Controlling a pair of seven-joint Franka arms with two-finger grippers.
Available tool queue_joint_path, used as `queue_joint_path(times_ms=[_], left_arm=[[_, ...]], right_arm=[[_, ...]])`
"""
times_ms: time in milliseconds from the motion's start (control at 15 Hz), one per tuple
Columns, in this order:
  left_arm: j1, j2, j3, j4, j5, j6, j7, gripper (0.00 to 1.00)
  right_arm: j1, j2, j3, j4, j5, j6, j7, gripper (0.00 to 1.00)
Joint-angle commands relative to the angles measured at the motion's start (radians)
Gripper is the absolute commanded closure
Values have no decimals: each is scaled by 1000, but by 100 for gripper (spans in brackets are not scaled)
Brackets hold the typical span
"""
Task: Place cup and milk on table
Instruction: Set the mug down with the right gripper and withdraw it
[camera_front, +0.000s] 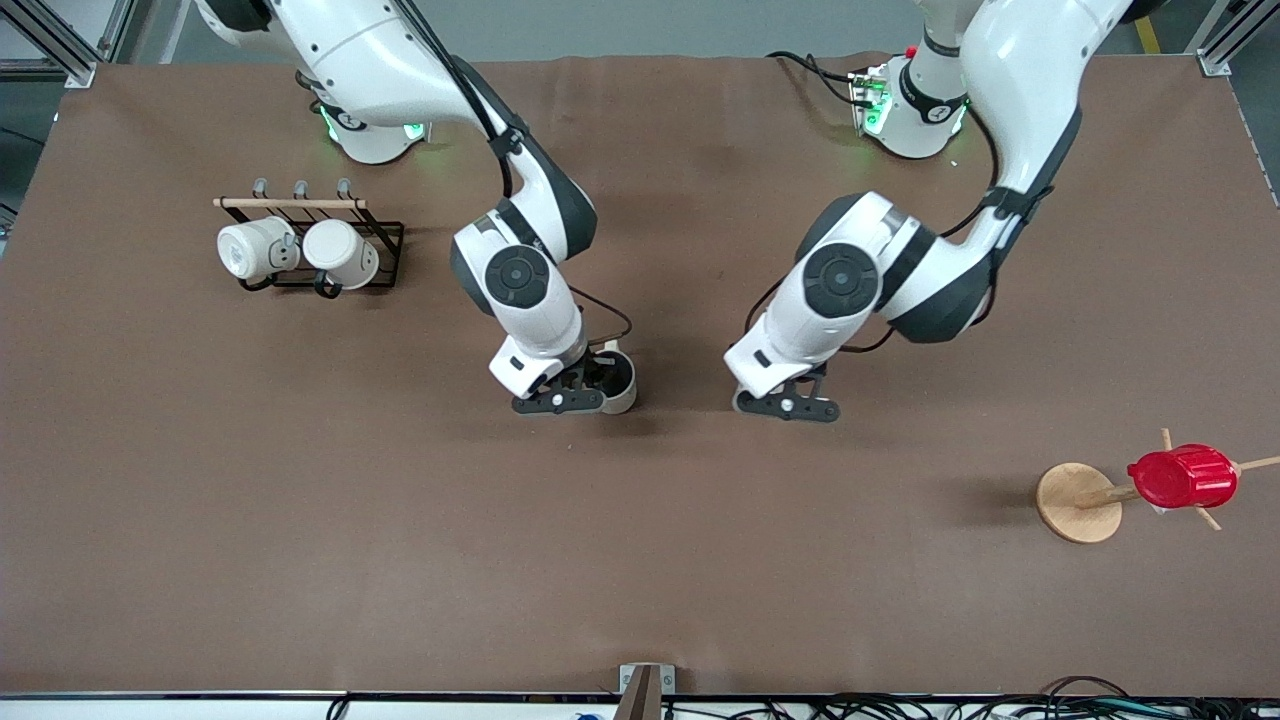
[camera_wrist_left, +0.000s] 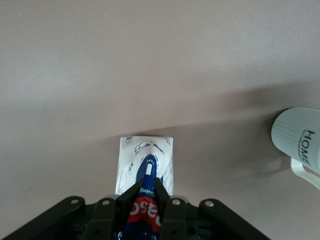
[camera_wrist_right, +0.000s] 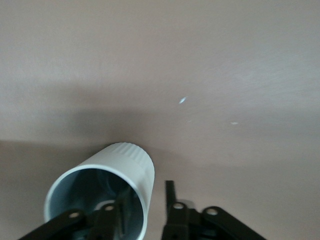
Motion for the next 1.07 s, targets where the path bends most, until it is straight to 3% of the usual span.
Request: queue_joint_path(times_ms=[0,200,400,800,1000], left_arm=[[-19,70,-21,83,46,-11,-57,100],[-25,74,-49,104,45,-11,-67,100],[-26,114,-95,160,45,-11,-72,100],[-106,179,-102,229,54,-11,-107,99],[-117,194,-98,235,54,-9,-145,99]], right_arm=[[-103,-195,2,-37,-31,-172,8,0],[-279,-384,-18,-34,-61,-338,-73,0],[-439,-485,-22,-16,-62,-427,-189,0],[-705,-507,-20,191,-53,-710,-427,0],[-754,-545,-14,191,-44,-792,-555,0]])
